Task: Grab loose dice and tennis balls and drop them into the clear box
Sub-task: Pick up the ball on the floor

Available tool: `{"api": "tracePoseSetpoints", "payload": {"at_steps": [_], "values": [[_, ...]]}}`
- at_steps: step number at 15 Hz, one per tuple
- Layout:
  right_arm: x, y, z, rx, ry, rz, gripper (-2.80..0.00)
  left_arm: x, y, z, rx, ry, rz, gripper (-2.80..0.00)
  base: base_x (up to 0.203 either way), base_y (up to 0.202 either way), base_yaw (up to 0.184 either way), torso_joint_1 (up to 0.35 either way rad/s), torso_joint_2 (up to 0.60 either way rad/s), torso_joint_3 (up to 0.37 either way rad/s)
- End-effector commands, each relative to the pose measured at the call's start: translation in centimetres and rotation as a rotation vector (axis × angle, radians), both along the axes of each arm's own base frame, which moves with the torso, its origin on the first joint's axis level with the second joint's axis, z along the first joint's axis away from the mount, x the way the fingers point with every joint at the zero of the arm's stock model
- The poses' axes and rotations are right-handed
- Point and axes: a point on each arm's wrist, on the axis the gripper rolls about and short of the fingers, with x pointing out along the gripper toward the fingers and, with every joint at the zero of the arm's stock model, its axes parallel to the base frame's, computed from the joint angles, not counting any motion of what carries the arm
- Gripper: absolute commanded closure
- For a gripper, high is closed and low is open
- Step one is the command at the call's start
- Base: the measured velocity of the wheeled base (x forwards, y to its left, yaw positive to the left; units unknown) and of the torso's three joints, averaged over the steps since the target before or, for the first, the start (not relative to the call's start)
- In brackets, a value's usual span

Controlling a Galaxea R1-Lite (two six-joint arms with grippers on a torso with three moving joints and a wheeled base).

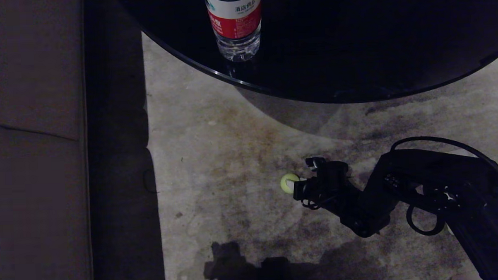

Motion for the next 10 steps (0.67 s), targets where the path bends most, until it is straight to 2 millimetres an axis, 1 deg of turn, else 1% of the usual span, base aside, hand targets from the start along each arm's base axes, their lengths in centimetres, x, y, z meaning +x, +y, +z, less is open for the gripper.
{"api": "tracePoseSetpoints", "payload": {"at_steps": [1,6,9,10], "values": [[-0.2,0.1,0.2,0.000,-0.003,0.003,0.00,0.0,0.0,0.0,-0.002,0.001,0.002,0.00,0.000,0.000,0.000,0.000,0.00,0.000],[-0.3,0.1,0.4,-0.005,-0.007,0.002,0.00,0.0,0.0,0.0,-0.001,0.001,0.001,0.00,0.000,0.000,0.000,0.000,0.00,0.000],[-1.2,-0.1,1.2,-0.009,0.007,0.010,0.00,0.0,0.0,0.0,-0.002,0.001,0.001,0.00,0.000,0.000,0.000,0.000,0.00,0.000],[-1.2,-0.1,1.2,-0.012,0.008,0.008,0.00,0.0,0.0,0.0,-0.001,0.001,0.001,0.00,0.000,0.000,0.000,0.000,0.00,0.000]]}}
